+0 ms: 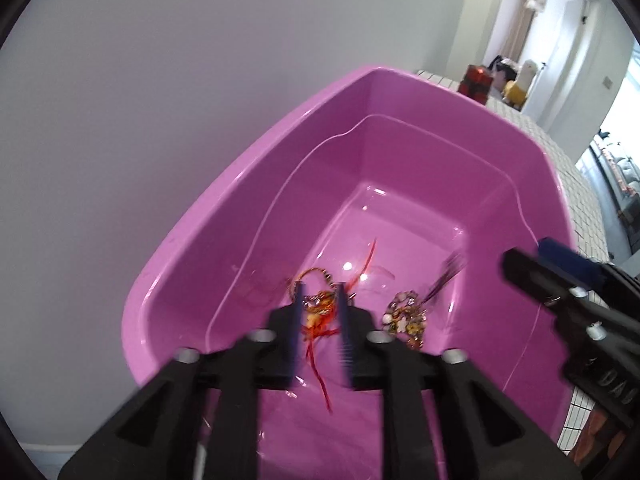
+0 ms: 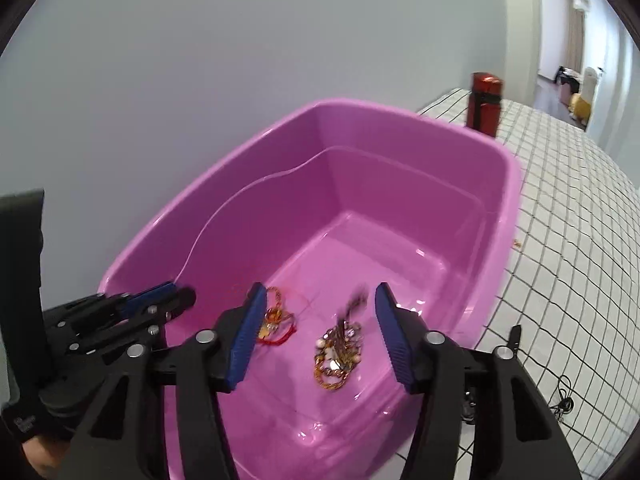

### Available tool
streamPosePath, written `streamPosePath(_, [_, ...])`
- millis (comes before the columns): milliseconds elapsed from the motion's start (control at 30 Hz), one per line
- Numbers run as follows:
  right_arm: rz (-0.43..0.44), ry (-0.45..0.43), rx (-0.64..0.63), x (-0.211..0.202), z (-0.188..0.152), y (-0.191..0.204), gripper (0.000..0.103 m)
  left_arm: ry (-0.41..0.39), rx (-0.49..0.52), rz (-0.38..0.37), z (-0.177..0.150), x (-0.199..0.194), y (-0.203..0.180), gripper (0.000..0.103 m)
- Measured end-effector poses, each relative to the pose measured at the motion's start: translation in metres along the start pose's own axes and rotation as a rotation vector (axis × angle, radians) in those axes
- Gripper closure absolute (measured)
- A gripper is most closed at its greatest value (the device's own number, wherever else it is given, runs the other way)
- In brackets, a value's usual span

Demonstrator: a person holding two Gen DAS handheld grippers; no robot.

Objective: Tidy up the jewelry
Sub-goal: 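Open both tools to drop the items into the pink tub, then move both tools back over the black watch and keys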

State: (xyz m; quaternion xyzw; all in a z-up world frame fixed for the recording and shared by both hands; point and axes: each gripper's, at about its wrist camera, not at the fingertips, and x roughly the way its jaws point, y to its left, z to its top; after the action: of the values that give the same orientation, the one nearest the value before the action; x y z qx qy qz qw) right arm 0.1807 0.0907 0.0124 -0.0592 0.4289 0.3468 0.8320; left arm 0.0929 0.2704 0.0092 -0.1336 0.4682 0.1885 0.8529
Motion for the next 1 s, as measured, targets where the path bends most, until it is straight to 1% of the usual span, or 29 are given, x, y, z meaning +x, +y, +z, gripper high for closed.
streamPosePath(33, [-0.003, -0.007, 0.005, -0.002, -0.001, -0.002, 0.049, -0.006, -0.006, 0.004, 0.0, -0.003, 0.002, 0.043])
streamPosePath(100, [-0.016, -0.017, 0.004, -0.007, -0.002, -0.006, 0.049, -0.044, -0.023, 0.029, -0.004, -0.011, 0.007, 0.01])
streamPosePath(133, [-0.024, -0.019, 0.005, -0.01, -0.003, -0.007, 0.049, -0.079, -0.029, 0.038, -0.005, -0.018, 0.008, 0.011])
streamPosePath(167, [-0.027, -0.022, 0.009, -0.012, -0.004, -0.009, 0.049, -0.087, -0.026, 0.047, -0.003, -0.02, 0.008, 0.011])
streamPosePath(333, [-0.017, -0.033, 0.03, -0.023, -0.01, -0.011, 0.048, -0.071, 0.0, 0.067, -0.002, -0.023, 0.0, 0.011])
streamPosePath(433, [-0.018, -0.043, 0.031, -0.029, -0.013, -0.013, 0.047, -0.063, -0.011, 0.062, -0.002, -0.023, 0.002, 0.011])
streamPosePath(533, [-0.014, -0.05, 0.04, -0.036, -0.015, -0.015, 0.045, -0.057, -0.02, 0.059, -0.004, -0.025, 0.004, 0.01])
streamPosePath(1000, [-0.014, -0.064, 0.056, -0.059, -0.031, -0.013, 0.044, -0.06, -0.018, 0.037, -0.017, -0.04, 0.002, 0.009])
